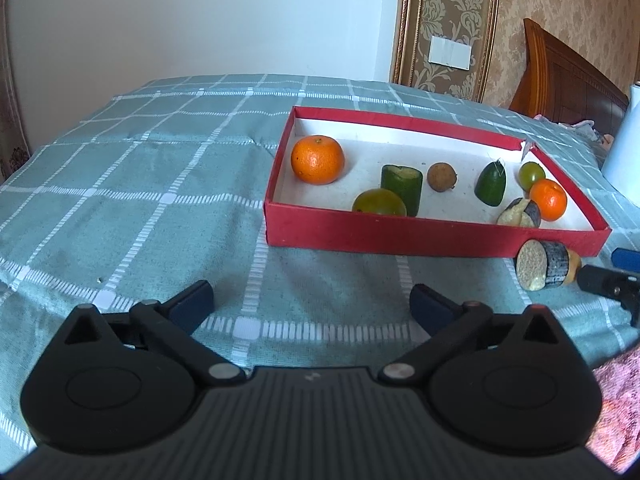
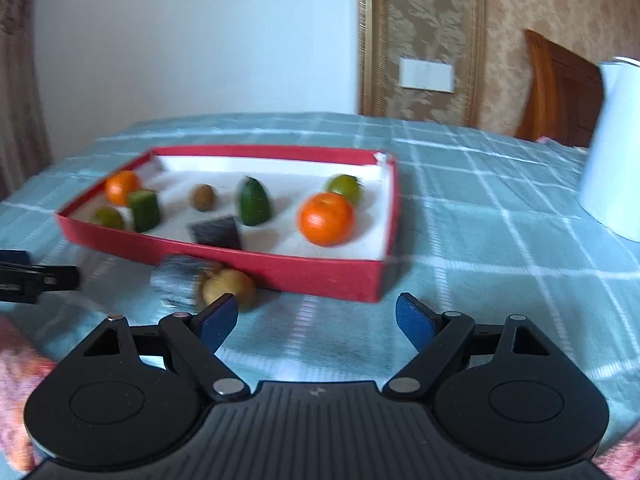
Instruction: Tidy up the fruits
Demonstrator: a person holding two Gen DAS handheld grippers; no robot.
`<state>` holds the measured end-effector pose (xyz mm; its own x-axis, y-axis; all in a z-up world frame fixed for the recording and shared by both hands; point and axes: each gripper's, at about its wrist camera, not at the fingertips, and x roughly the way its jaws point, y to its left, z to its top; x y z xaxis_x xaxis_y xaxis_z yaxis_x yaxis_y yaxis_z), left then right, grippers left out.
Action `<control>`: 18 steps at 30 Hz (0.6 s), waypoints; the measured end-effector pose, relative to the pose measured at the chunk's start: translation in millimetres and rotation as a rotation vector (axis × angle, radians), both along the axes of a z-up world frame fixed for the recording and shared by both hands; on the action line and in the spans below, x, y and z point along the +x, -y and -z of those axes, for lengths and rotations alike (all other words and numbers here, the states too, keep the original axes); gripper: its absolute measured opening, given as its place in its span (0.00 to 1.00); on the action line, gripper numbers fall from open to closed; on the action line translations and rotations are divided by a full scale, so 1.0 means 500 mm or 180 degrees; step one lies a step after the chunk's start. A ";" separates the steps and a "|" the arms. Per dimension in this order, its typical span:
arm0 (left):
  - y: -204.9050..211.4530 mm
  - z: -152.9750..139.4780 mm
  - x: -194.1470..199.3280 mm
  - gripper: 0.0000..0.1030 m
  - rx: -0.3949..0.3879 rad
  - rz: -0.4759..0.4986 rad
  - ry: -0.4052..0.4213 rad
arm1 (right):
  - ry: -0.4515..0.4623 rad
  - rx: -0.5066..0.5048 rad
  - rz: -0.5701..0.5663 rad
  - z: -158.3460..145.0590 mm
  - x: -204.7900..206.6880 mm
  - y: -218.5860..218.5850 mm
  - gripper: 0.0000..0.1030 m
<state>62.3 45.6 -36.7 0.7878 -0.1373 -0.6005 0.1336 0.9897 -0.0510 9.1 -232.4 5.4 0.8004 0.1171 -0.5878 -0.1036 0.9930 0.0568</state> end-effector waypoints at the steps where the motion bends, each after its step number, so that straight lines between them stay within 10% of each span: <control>1: 0.000 0.000 0.001 1.00 -0.0004 0.0000 0.0000 | -0.0023 0.0025 -0.0043 -0.001 0.001 -0.005 0.84; 9: -0.005 -0.001 0.000 1.00 -0.0056 0.0002 0.0008 | -0.0093 -0.0160 -0.0261 0.011 0.021 -0.043 0.80; 18: -0.012 -0.001 0.000 1.00 -0.0121 0.0003 0.0019 | -0.0096 -0.0127 -0.0492 0.014 0.000 -0.064 0.31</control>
<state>62.3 51.6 -36.0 0.7912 -0.1605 -0.5901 0.1350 0.9870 -0.0876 9.3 -200.3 -1.4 0.7565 0.2135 -0.6181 -0.2541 0.9669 0.0230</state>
